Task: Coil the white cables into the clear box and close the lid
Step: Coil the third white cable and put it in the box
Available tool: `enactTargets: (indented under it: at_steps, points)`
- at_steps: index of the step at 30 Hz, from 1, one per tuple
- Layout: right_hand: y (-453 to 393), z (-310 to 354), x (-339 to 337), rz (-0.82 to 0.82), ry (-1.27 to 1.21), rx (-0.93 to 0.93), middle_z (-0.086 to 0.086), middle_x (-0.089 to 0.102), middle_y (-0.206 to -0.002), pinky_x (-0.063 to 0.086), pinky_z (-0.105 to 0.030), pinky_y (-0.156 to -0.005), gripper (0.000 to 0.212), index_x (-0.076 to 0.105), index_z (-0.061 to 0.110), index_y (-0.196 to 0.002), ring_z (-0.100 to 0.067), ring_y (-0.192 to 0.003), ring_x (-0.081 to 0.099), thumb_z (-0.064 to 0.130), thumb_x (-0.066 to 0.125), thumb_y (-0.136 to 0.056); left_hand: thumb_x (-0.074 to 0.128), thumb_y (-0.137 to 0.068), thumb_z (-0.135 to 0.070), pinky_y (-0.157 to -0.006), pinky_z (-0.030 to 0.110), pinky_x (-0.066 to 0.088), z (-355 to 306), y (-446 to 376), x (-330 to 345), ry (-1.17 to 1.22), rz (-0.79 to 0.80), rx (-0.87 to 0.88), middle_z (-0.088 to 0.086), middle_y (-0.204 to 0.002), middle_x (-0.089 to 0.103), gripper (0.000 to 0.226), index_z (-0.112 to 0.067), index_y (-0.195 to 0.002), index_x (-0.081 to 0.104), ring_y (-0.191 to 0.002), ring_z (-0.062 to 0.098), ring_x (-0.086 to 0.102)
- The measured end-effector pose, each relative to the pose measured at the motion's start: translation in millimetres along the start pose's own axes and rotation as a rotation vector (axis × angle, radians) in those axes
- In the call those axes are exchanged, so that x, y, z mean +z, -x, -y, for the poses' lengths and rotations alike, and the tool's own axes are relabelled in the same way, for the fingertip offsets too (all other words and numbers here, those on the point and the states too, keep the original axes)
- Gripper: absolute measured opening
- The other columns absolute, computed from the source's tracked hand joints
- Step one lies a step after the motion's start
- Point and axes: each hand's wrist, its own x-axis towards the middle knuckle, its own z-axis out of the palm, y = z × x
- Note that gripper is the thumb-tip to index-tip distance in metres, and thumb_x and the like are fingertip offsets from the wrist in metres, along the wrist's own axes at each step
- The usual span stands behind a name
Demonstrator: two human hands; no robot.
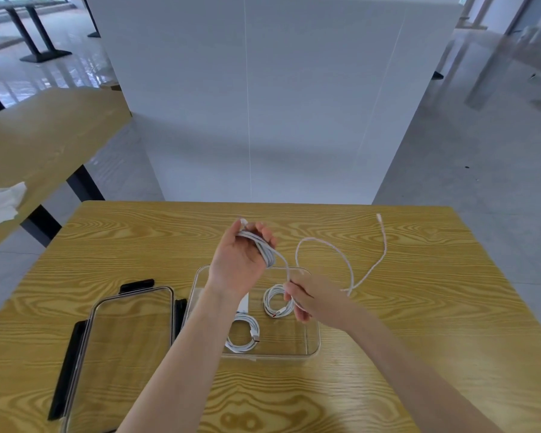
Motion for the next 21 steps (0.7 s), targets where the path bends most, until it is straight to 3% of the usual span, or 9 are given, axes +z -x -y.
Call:
enactTargets:
  at_steps: [4,7,9,12,14,16,19,21]
  points:
    - [-13.2,-8.1,11.7,0.095,-0.054,0.018,-0.002,0.063,-0.059,0.047,-0.022,-0.055,0.030,0.053,0.015,-0.076,-0.010,-0.047,0.057,0.025,0.036,-0.098,0.036,-0.094,-0.029,-0.061,0.030,0.047,7.3,17.4,15.8,0.110,0.306,-0.234,0.002,-0.051,0.049,0.037,-0.005,-0.073,0.055,-0.047,0.017,0.048]
    - [-22.7,-19.1,12.6,0.168,-0.079,0.078,0.004,0.060,-0.050,0.044,-0.020,-0.051,0.031,0.055,0.019,-0.072,-0.007,-0.043,0.053,0.024,0.040,-0.098,0.031,-0.098,-0.029,-0.051,0.027,0.034,10.0,32.9,26.0,-0.020,0.486,-0.353,0.000,-0.047,0.039,0.038,-0.005,-0.077,0.052,-0.037,0.014,0.032]
    - [-32.4,-23.9,3.3,0.142,-0.069,0.134,0.006,0.053,-0.044,0.042,-0.025,-0.052,0.035,0.052,0.021,-0.060,-0.011,-0.042,0.048,0.019,0.047,-0.095,0.033,-0.099,-0.029,-0.042,0.025,0.032,13.6,42.7,31.4,-0.152,0.625,-0.471,-0.003,-0.041,0.030,0.040,-0.001,-0.079,0.054,-0.031,0.010,0.025]
    - [-46.0,-16.1,-22.1,0.007,0.005,0.133,-0.006,0.045,-0.058,0.037,-0.033,-0.059,0.033,0.046,0.017,-0.058,-0.021,-0.059,0.041,0.023,0.056,-0.088,0.037,-0.097,-0.039,-0.037,0.017,0.030,22.1,37.2,23.7,-0.325,0.753,-0.682,-0.007,-0.040,0.029,0.043,-0.008,-0.074,0.056,-0.030,0.009,0.027]
    - [-48.4,-4.9,-43.1,-0.078,0.095,0.104,-0.003,0.040,-0.055,0.029,-0.028,-0.053,0.037,0.044,0.015,-0.056,-0.015,-0.053,0.034,0.021,0.055,-0.091,0.044,-0.090,-0.049,-0.032,0.013,0.025,24.4,31.6,12.2,-0.532,0.709,-0.741,-0.011,-0.037,0.028,0.041,-0.020,-0.064,0.056,-0.029,0.008,0.023]
    - [-47.9,4.6,-60.9,-0.139,0.198,0.093,-0.001,0.038,-0.050,0.024,-0.027,-0.048,0.038,0.048,0.010,-0.056,-0.014,-0.047,0.028,0.026,0.058,-0.090,0.044,-0.085,-0.054,-0.031,0.013,0.022,24.9,29.3,4.3,-0.716,0.562,-0.721,-0.016,-0.032,0.031,0.043,-0.023,-0.056,0.053,-0.025,0.004,0.021]
    - [-43.7,17.3,-72.3,-0.144,0.366,0.116,0.007,0.045,-0.050,0.028,-0.025,-0.048,0.027,0.058,0.017,-0.060,-0.009,-0.047,0.036,0.031,0.070,-0.080,0.032,-0.086,-0.052,-0.032,0.014,0.026,24.2,23.2,-0.6,-0.830,0.315,-0.668,-0.013,-0.032,0.031,0.047,-0.019,-0.055,0.046,-0.025,0.001,0.024]
    - [-36.7,28.5,-72.9,-0.115,0.413,0.090,0.011,0.049,-0.058,0.030,-0.023,-0.048,0.017,0.062,0.018,-0.068,-0.004,-0.053,0.042,0.029,0.074,-0.075,0.023,-0.088,-0.054,-0.040,0.020,0.020,24.8,19.4,-3.5,-0.875,0.204,-0.624,-0.009,-0.034,0.029,0.053,-0.016,-0.057,0.043,-0.028,0.006,0.024]
